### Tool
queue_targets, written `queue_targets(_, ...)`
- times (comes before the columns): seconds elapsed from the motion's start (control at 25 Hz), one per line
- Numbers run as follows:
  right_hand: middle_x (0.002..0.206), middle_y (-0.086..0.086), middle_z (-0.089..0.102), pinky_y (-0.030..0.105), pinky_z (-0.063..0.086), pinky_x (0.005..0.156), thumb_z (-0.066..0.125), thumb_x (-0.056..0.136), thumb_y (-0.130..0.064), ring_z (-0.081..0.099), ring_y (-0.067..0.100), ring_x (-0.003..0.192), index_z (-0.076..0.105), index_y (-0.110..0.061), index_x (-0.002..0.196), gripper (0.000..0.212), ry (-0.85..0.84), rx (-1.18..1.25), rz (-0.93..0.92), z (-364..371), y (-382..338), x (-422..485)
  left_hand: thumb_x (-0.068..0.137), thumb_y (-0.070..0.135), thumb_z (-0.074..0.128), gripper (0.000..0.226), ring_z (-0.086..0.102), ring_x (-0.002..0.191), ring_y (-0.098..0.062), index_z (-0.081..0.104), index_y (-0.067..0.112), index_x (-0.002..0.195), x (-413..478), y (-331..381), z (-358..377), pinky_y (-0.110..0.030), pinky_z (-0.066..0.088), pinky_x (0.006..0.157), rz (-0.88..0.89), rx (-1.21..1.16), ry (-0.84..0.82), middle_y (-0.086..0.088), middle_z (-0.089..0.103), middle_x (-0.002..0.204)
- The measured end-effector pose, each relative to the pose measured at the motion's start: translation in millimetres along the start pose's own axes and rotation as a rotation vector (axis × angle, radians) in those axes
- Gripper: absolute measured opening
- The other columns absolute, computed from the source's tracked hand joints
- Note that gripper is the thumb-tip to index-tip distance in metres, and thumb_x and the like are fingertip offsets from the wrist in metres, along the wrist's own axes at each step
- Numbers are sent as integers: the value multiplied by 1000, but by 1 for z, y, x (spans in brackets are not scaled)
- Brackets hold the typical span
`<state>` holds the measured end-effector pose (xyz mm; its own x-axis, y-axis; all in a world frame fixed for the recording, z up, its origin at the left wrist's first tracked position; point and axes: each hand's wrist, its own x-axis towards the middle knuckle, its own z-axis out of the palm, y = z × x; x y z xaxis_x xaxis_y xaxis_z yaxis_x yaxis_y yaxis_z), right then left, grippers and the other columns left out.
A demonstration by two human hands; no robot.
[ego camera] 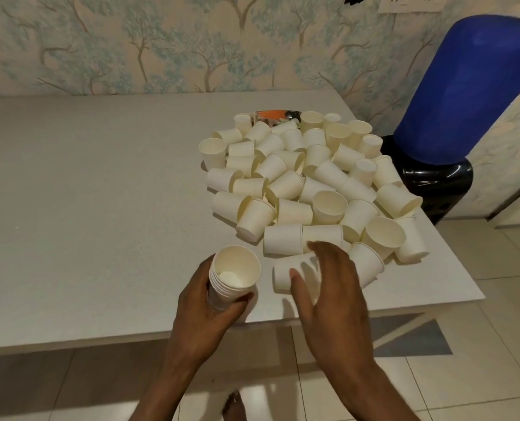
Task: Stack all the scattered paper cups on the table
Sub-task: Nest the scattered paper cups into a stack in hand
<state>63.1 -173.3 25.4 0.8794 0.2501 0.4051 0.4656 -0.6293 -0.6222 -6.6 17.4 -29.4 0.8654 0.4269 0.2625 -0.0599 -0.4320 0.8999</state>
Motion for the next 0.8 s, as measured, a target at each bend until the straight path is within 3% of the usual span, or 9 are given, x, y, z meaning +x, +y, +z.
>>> queue_targets(0.12, 120, 0, 66, 38, 58, 82, 57, 96, -41, 66, 19, 102, 54, -20, 131, 41, -40, -144, 147, -9, 11, -5, 74, 37, 85, 69, 56, 118, 6, 50, 41, 134, -7, 3, 2, -2, 43, 87, 0, 27, 29, 25, 60, 127)
queue_targets(0.32, 117, 1, 70, 38, 57, 89, 59, 99, -34, 68, 21, 104, 56, -18, 135, 40, -167, -43, 280, -2, 7, 6, 74, 40, 81, 67, 58, 118, 1, 51, 42, 134, -11, 5, 3, -8, 48, 86, -6, 51, 37, 22, 62, 127)
queue_targets(0.44, 106, -1, 71, 42, 57, 90, 62, 97, -29, 68, 19, 98, 61, -20, 132, 36, -140, 91, 285, -2, 2, 3, 74, 37, 83, 67, 59, 117, -1, 52, 41, 134, -10, 4, 3, -7, 48, 86, 0, 50, 36, 20, 63, 126)
queue_targets(0.64, 103, -5, 63, 30, 53, 80, 55, 95, -32, 61, 14, 93, 64, -28, 131, 37, 142, 146, -86, -16, -16, -1, 76, 25, 85, 69, 60, 117, -1, 52, 38, 134, -7, 1, 0, -11, 49, 89, 31, 86, 38, 19, 62, 127)
queue_targets(0.8, 108, -6, 67, 36, 51, 75, 73, 83, -5, 57, 22, 96, 65, -22, 132, 52, 76, -12, -369, -11, -23, 1, 76, 22, 85, 71, 62, 118, -7, 51, 34, 137, -2, 3, 7, -25, 55, 90, 51, 68, 3, 16, 62, 130)
